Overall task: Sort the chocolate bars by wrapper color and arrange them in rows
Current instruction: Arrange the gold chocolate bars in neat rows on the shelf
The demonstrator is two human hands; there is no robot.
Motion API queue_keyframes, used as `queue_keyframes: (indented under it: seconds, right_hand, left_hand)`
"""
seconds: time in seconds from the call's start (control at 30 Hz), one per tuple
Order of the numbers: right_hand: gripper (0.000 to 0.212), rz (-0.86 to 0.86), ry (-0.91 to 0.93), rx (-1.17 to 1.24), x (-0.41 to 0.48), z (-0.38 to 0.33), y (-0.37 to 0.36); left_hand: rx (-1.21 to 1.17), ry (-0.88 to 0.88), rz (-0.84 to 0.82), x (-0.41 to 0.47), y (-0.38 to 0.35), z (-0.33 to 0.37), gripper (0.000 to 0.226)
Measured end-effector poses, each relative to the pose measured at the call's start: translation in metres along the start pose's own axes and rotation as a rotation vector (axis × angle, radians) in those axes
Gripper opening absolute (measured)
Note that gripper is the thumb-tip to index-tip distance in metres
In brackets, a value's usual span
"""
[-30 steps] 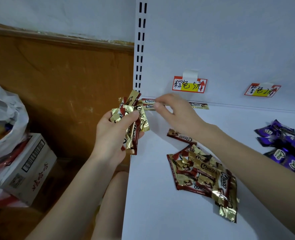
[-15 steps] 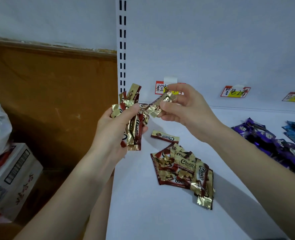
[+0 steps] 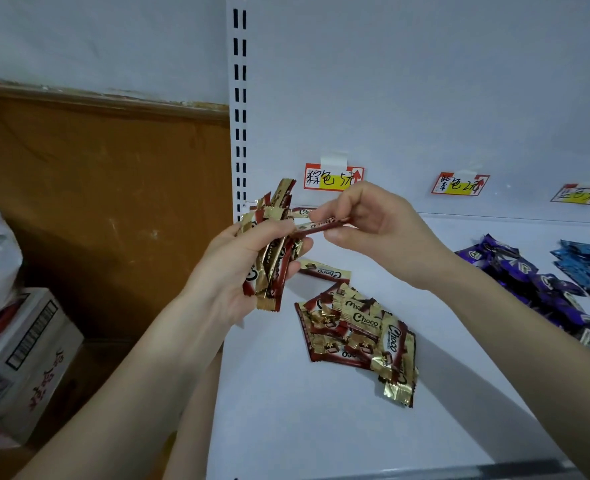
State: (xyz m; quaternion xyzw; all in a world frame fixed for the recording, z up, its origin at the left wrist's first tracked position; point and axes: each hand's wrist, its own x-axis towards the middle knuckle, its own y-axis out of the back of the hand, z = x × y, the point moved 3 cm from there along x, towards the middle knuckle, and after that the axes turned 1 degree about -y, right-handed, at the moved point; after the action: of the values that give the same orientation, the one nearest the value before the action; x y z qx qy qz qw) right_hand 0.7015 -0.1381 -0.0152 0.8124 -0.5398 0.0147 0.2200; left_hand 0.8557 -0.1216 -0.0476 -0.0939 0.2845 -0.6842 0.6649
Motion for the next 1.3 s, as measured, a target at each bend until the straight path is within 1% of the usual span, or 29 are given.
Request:
queue_keyframes:
  seconds: [0.1,0.17,0.2,0.3,0.37,0.43,0.53,0.57,0.63,0.7,0.73,0.77,0.8,0.83,0.87,0.9,1.0,1.07,1.13,1.2,1.23,1.3]
  right_hand:
    - [0.031,-0.036,-0.036,0.056,-0.004,-0.001,0.0]
    - [0.042,-0.008,-0.088,0.06,-0.005,0.0,0.0]
    - [0.042,0.028,-0.115,0.039,-0.005,0.002,0.001]
    - [0.029,0.111,-0.176,0.071,-0.005,0.005,0.001]
    - [0.029,0.161,-0.208,0.163,-0.004,0.007,0.0]
    - [0.028,0.214,-0.266,0.327,-0.004,0.013,-0.003]
    - [0.01,0.213,-0.405,0.568,-0.002,0.025,-0.012]
    - [0.009,0.208,-0.451,0.638,0.0,0.028,-0.014]
    - [0.008,0.222,-0.494,0.738,0.006,0.032,-0.012]
    - [0.01,0.271,-0.477,0.759,0.016,0.036,-0.001]
    - [0.012,0.29,-0.455,0.682,0.021,0.04,0.007]
    - [0.015,0.295,-0.431,0.5,0.025,0.043,0.015]
    - [0.019,0.275,-0.409,0.261,0.03,0.049,0.024]
    - [0.026,0.238,-0.392,0.044,0.034,0.055,0.032]
    - [0.032,0.195,-0.386,-0.108,0.039,0.061,0.037]
    - [0.035,0.145,-0.39,-0.207,0.043,0.067,0.04]
    - [0.027,-0.03,-0.345,-0.56,0.054,0.08,0.035]
    - [0.025,-0.074,-0.276,-0.713,0.059,0.088,0.032]
    - [0.028,-0.034,-0.202,-0.822,0.057,0.087,0.03]
    - [0.028,0.042,-0.15,-0.865,0.049,0.081,0.03]
    - [0.027,0.054,-0.135,-0.872,0.044,0.079,0.029]
    - [0.029,0.015,-0.135,-0.931,0.033,0.081,0.023]
  left_hand:
    - [0.046,-0.079,0.058,-0.001,0.0,0.0,0.034]
    - [0.091,-0.152,0.085,-0.002,0.0,0.002,0.031]
    - [0.111,-0.178,0.091,-0.002,-0.001,0.002,0.029]
    - [0.176,-0.233,0.095,-0.002,-0.002,0.003,0.027]
    - [0.192,-0.251,0.099,-0.001,-0.002,0.002,0.028]
    - [0.186,-0.263,0.11,0.0,-0.002,0.002,0.028]
    - [0.179,-0.259,0.124,0.003,-0.002,0.001,0.028]
    - [0.179,-0.251,0.125,0.004,-0.001,-0.001,0.028]
    - [0.167,-0.226,0.129,0.005,0.0,-0.003,0.029]
    - [0.136,-0.198,0.137,0.008,0.001,-0.006,0.031]
    - [0.123,-0.186,0.145,0.009,0.003,-0.007,0.032]
    - [0.112,-0.177,0.155,0.01,0.005,-0.007,0.032]
    - [0.102,-0.17,0.166,0.011,0.007,-0.007,0.032]
    - [0.096,-0.167,0.175,0.013,0.009,-0.008,0.031]
    - [0.094,-0.165,0.183,0.015,0.011,-0.008,0.03]
    - [0.096,-0.164,0.189,0.016,0.013,-0.008,0.027]
    - [0.099,-0.165,0.198,0.02,0.015,-0.009,0.023]
    - [0.1,-0.17,0.198,0.022,0.017,-0.009,0.027]
    - [0.099,-0.175,0.195,0.024,0.019,-0.01,0.031]
    - [0.098,-0.174,0.195,0.026,0.021,-0.01,0.033]
    - [0.095,-0.172,0.195,0.027,0.021,-0.011,0.033]
    - [0.094,-0.166,0.188,0.028,0.021,-0.013,0.032]
